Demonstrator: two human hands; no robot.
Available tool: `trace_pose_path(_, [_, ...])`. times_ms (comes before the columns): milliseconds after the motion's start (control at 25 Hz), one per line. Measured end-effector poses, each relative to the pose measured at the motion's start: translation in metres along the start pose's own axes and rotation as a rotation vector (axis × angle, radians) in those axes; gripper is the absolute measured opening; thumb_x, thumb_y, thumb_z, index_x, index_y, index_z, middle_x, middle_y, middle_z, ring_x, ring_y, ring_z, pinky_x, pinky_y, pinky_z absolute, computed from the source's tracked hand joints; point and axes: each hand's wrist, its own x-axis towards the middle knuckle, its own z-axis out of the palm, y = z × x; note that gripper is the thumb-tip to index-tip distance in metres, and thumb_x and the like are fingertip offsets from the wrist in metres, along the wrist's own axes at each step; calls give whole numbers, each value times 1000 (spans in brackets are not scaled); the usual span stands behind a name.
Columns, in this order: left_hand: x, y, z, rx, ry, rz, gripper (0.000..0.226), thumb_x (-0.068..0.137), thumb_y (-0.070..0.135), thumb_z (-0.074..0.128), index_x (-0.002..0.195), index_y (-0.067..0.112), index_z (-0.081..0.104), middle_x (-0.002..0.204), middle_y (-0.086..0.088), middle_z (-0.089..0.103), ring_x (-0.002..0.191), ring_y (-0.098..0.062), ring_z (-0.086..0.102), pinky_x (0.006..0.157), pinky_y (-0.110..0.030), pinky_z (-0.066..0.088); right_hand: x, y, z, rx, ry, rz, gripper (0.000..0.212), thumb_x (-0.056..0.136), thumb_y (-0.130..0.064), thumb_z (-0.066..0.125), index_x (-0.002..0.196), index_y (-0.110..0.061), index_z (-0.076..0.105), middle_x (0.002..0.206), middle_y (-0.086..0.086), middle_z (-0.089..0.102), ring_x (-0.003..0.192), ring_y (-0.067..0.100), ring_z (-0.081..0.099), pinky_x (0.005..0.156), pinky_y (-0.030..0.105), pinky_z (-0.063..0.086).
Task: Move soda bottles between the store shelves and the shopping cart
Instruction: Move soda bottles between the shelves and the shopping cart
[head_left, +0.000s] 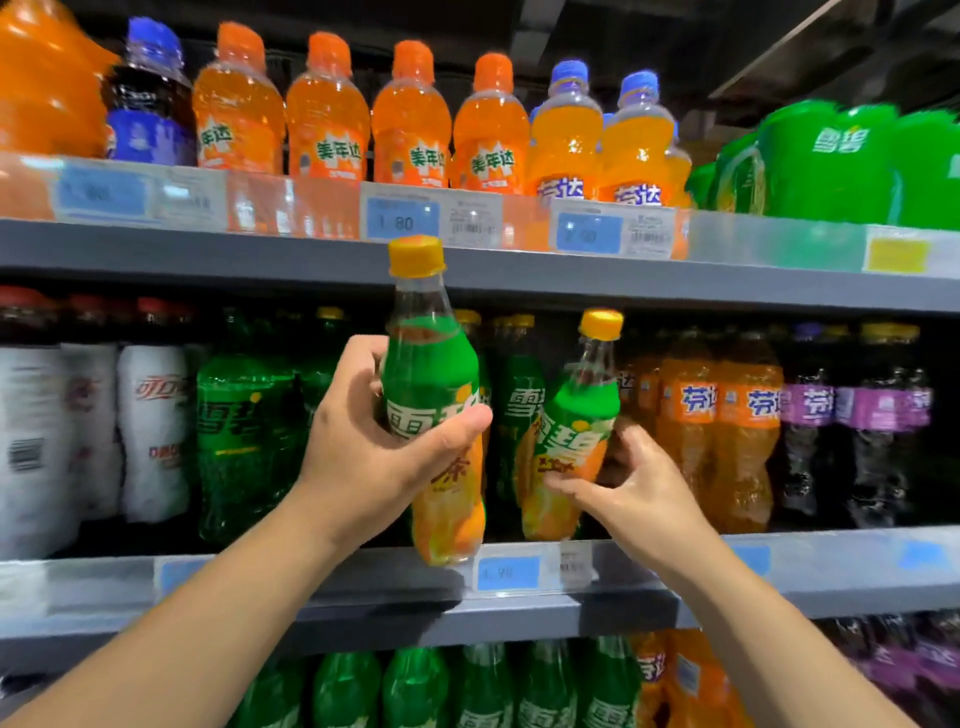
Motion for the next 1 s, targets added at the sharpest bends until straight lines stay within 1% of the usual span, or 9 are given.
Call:
trace_pose_path(40, [2,0,4,18,5,-17,52,69,53,83,104,26,56,95,15,72,85,-4,70,67,-13,52,4,3,0,2,-15,16,55,70,-39,91,114,-40,59,100,-29,72,96,-16,62,67,4,50])
trace_pose_path(120, [7,-1,11,80,15,-29,52,66,57,82,102,29,56,96,18,72,84,0,70,66,-10,50,15,10,-2,8,-41,47,59,73,-38,90,122,-38,57,101,-20,74,92,-8,68,64,7,53])
trace_pose_path(240, [16,-2,17,148,31,-44,54,64,60,82,101,30,57,97,22,71,84,2,69,64,-8,49,36,14,0,-60,-101,99,62,78,-37,87,129,-39,51,106,-19,69,92,1,67,58,9,51])
trace_pose_path(360, [19,-6,21,181,22,-62,51,62,60,83,95,34,54,93,23,71,81,1,70,62,-10,50,54,17,6,-70,-162,135,60,78,-33,88,127,-36,53,107,-18,66,99,7,65,71,19,51])
trace_pose_path(480, [17,-13,27,236,6,-77,50,60,61,83,88,36,51,91,24,70,78,4,68,61,-8,47,68,23,15,-85,-177,184,59,77,-40,87,123,-27,52,115,-5,69,107,20,67,92,39,58])
trace_pose_path(560, [12,-19,31,260,-24,-94,51,59,61,84,88,34,51,91,25,69,78,5,67,61,-7,47,72,27,18,-146,-152,200,63,77,-48,86,123,-21,52,115,1,70,103,24,69,93,45,58])
trace_pose_path(760, [0,-33,37,274,-4,-179,55,56,64,82,93,32,57,93,29,70,78,5,68,61,-9,49,69,28,20,-214,-131,172,62,77,-55,82,121,-28,48,104,-9,65,93,13,66,76,28,56])
trace_pose_path(920, [4,-43,38,283,48,-230,55,56,63,82,95,33,57,88,26,72,74,3,70,59,-13,52,66,28,21,-194,-119,167,61,79,-54,81,123,-27,50,106,-9,65,94,12,65,72,22,53])
trace_pose_path(1000, [4,-48,41,277,109,-286,55,55,64,82,95,35,58,86,26,72,74,5,69,59,-13,53,65,28,22,-186,-116,166,59,79,-52,81,122,-27,50,109,-7,66,96,15,66,75,25,55])
